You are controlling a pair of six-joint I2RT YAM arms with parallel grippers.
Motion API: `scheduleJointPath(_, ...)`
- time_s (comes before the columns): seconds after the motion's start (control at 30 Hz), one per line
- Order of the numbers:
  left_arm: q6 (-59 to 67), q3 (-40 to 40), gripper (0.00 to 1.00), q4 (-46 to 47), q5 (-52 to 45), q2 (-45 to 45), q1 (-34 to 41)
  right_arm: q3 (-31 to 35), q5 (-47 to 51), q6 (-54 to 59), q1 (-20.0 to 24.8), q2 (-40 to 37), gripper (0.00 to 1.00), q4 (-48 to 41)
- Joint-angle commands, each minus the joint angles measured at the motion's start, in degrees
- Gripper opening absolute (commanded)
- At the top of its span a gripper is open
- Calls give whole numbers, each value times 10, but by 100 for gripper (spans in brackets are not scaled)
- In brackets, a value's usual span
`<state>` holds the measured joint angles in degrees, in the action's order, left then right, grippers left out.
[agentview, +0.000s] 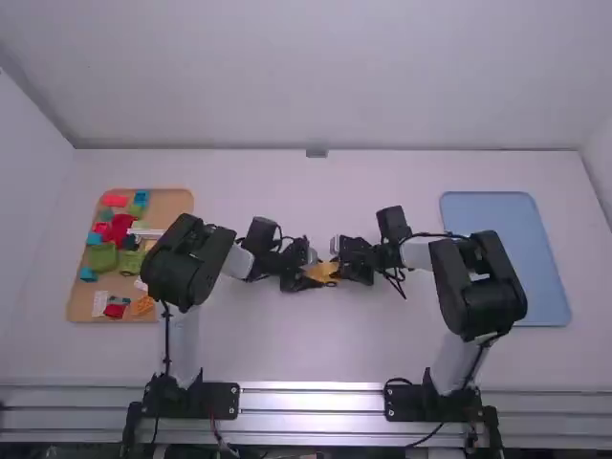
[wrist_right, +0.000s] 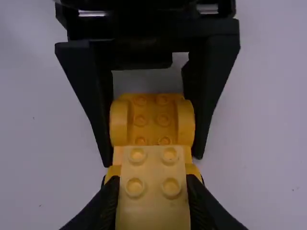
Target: Assemble lego blocks to make yellow taxi
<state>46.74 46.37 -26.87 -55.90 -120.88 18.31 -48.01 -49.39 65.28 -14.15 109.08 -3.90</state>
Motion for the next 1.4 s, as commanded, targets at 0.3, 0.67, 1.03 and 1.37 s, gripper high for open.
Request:
scheduleJointPath(0.3, 11, -17, 50, 34, 44, -19, 5, -8, 39, -12, 3, 9, 58, -9)
scheduleJointPath(0.67, 11, -17, 49, 35, 45, -19, 4, -19, -100, 21, 36, 4, 59, -19)
scheduleJointPath(1.03, 11, -12, 46, 35, 45, -19, 5, -18, -58, 80, 63, 4, 13, -101)
scheduleJointPath(1.37, 0, -9, 45, 35, 45, -19, 4, -19, 32, -3, 9, 4, 4, -52)
